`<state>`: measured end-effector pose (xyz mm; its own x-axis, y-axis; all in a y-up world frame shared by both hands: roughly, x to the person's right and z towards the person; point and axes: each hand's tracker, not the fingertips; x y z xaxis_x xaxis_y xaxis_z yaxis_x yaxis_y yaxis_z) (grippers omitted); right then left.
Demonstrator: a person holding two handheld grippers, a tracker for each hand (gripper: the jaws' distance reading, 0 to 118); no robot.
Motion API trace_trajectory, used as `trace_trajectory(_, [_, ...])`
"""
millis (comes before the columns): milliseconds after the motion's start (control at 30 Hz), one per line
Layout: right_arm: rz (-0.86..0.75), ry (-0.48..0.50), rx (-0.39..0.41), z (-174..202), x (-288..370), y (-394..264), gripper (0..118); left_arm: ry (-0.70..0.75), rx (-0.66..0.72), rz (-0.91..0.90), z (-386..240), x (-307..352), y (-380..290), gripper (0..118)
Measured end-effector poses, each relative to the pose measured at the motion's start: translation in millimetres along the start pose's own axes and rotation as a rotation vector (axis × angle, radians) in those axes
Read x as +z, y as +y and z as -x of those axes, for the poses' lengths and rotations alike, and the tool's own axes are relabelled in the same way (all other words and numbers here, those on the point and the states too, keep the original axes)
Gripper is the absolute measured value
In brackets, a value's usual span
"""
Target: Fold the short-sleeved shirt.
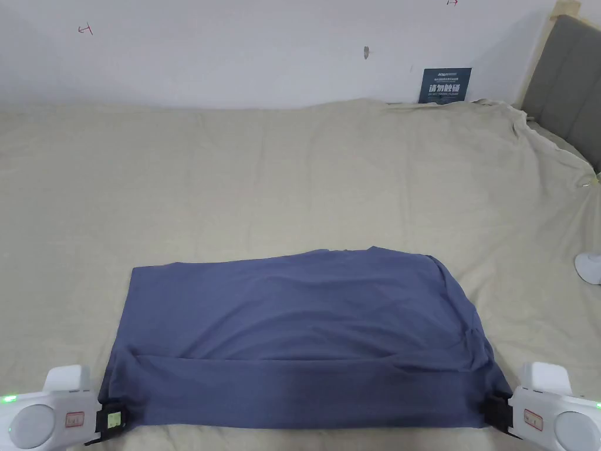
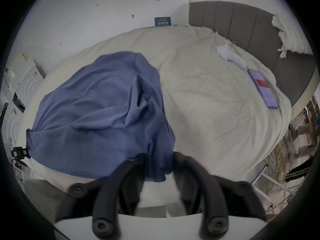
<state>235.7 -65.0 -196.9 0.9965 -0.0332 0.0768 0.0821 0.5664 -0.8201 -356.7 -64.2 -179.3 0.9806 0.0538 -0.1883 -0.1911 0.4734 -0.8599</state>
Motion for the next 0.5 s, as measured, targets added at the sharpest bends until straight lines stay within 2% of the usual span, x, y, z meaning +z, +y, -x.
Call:
trace_trajectory(33, [-0.042, 0.003, 0.004, 3, 11, 4, 60, 0.005, -0.002, -0.008, 0, 5, 3, 71])
trace_trajectory(100, [-0.115, 0.015, 0.003, 6, 33, 16, 94, 0.015, -0.008, -0.084, -4, 22, 9, 105])
trace_trajectory(133, [-0.16, 0.025, 0.005, 9, 46, 24, 98, 0.01, -0.011, -0.122, -5, 32, 14, 111])
trace_trajectory(300, [-0.369, 0.086, 0.016, 20, 106, 61, 98, -0.024, 0.003, -0.318, -19, 94, 41, 113])
trace_trajectory(500, [-0.545, 0.081, 0.059, 45, 145, 91, 98, 0.011, -0.02, -0.483, -39, 124, 71, 112])
